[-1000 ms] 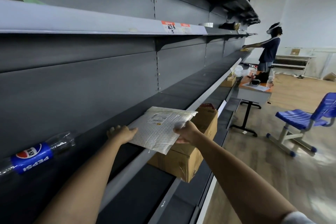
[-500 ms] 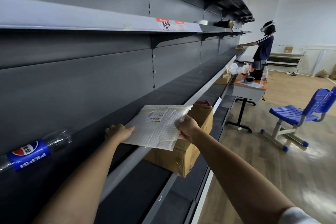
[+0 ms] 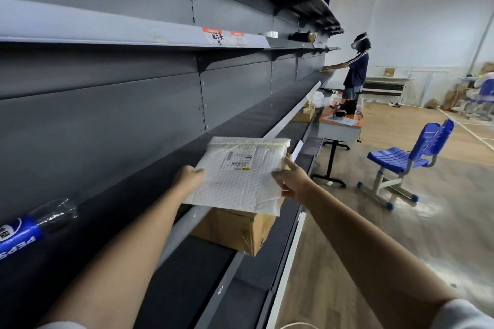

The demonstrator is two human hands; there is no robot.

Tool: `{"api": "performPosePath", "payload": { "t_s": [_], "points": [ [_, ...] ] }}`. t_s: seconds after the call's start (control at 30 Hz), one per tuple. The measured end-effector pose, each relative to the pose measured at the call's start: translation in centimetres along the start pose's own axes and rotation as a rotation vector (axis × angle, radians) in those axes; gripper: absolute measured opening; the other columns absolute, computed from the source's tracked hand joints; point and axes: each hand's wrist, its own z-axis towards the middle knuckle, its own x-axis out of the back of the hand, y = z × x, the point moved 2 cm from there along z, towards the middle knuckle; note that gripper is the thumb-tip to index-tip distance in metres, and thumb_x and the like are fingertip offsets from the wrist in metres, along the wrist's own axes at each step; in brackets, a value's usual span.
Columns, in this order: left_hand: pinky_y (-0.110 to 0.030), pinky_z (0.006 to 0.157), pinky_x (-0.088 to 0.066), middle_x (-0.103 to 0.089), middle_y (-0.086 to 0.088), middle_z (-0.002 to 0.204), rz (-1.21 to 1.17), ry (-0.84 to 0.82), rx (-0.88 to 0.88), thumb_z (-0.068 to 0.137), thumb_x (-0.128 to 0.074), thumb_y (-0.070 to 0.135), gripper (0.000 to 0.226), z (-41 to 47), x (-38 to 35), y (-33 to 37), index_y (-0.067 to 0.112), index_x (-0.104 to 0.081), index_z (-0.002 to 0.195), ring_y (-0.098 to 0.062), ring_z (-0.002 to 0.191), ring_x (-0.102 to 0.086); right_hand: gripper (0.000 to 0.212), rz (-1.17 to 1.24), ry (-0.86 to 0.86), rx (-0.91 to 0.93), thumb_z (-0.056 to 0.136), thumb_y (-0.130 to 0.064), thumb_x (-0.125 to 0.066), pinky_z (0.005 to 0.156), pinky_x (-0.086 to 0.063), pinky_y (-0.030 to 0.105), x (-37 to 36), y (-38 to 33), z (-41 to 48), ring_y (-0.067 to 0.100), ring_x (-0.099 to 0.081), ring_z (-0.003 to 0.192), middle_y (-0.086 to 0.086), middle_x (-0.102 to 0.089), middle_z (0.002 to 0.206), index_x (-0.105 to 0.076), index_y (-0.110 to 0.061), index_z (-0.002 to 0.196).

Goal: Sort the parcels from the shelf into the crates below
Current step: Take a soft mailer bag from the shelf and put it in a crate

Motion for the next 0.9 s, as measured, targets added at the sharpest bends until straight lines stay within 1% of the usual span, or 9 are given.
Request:
{"api": "performPosePath", "payload": {
  "t_s": [0.1,0.2,0.3,0.37,0.47,0.57,0.7,0.8,0.9],
  "points": [
    [-0.027,0.058,-0.027,-0.035,-0.002,0.067,-0.017,-0.061,-0.085,0.094,-0.049,0.023,0.031,-1.2,-3.0,3.3,0.016,-0.037,0.066,-0.015,0.06,-0.036,0.052,0.001,0.068,0.031,0.091,-0.003,-0.055,0.05,-0.052,0.027,4.5,-0.3,-1.9,0.011,-0.053,0.065,0.0,-0.053,0.085,-0.044,-0.027,0.136],
    [-0.028,0.055,-0.018,-0.023,0.0,0.063,-0.055,-0.138,-0.169,0.093,-0.049,0.019,0.039,-3.5,-7.1,6.8,0.019,-0.028,0.061,-0.014,0.056,-0.026,0.06,0.058,0.134,0.051,0.091,-0.006,-0.057,0.047,-0.052,0.025,10.0,-0.2,-4.7,0.013,-0.055,0.071,0.007,-0.058,0.106,-0.038,-0.038,0.137],
    [-0.029,0.054,-0.013,-0.017,0.0,0.062,-0.107,-0.231,-0.284,0.095,-0.046,0.013,0.042,-7.1,-11.7,10.7,0.019,-0.023,0.061,-0.014,0.054,-0.021,0.065,0.133,0.195,0.1,0.088,0.0,-0.057,0.072,-0.056,0.036,16.1,0.3,-8.4,0.025,-0.059,0.086,0.013,-0.057,0.112,-0.037,-0.034,0.14],
    [-0.029,0.054,-0.015,-0.02,-0.001,0.062,-0.152,-0.3,-0.346,0.095,-0.046,0.012,0.041,-9.8,-14.9,13.3,0.018,-0.025,0.06,-0.014,0.056,-0.023,0.066,0.156,0.246,0.138,0.084,0.004,-0.058,0.07,-0.047,0.036,20.0,0.9,-11.7,0.025,-0.058,0.079,0.012,-0.059,0.099,-0.041,-0.03,0.138],
    [-0.031,0.056,-0.016,-0.023,-0.002,0.061,-0.151,-0.406,-0.439,0.091,-0.047,0.013,0.039,-14.7,-20.1,16.9,0.018,-0.029,0.057,-0.013,0.058,-0.026,0.045,0.162,0.379,0.144,0.086,0.008,-0.053,0.061,-0.043,0.031,26.1,2.1,-17.9,0.019,-0.054,0.068,0.007,-0.059,0.085,-0.05,-0.025,0.116],
    [-0.031,0.055,-0.014,-0.023,-0.003,0.061,-0.18,-0.526,-0.526,0.094,-0.042,0.002,0.044,-20.9,-25.6,20.4,0.018,-0.026,0.056,-0.012,0.057,-0.025,0.049,0.195,0.491,0.172,0.088,0.008,-0.05,0.062,-0.051,0.037,32.0,3.3,-25.1,0.021,-0.06,0.075,0.007,-0.061,0.092,-0.048,-0.029,0.121],
    [-0.031,0.058,-0.015,-0.027,-0.005,0.056,-0.186,-0.684,-0.637,0.09,-0.049,0.009,0.045,-30.8,-32.5,24.9,0.018,-0.031,0.05,-0.013,0.059,-0.029,0.052,0.215,0.705,0.181,0.089,0.004,-0.052,0.047,-0.054,0.026,39.2,5.1,-35.9,0.016,-0.067,0.064,0.008,-0.062,0.094,-0.046,-0.027,0.129],
    [-0.029,0.061,-0.022,-0.04,-0.007,0.064,-0.208,-0.794,-0.732,0.09,-0.052,0.014,0.04,-39.2,-36.7,27.8,0.018,-0.039,0.052,-0.013,0.068,-0.037,0.054,0.231,0.82,0.239,0.084,-0.001,-0.059,0.065,-0.048,0.034,43.8,6.6,-44.3,0.032,-0.059,0.093,0.013,-0.062,0.108,-0.048,-0.027,0.13],
    [-0.028,0.067,-0.026,-0.043,-0.011,0.076,-0.171,-0.934,-0.832,0.093,-0.048,0.009,0.029,-47.5,-40.4,29.8,0.012,-0.049,0.065,-0.016,0.077,-0.04,0.046,0.237,0.947,0.282,0.091,0.006,-0.047,0.059,-0.056,0.029,46.4,8.0,-52.9,0.021,-0.063,0.086,0.004,-0.063,0.104,-0.046,-0.021,0.128]
  ]
}}
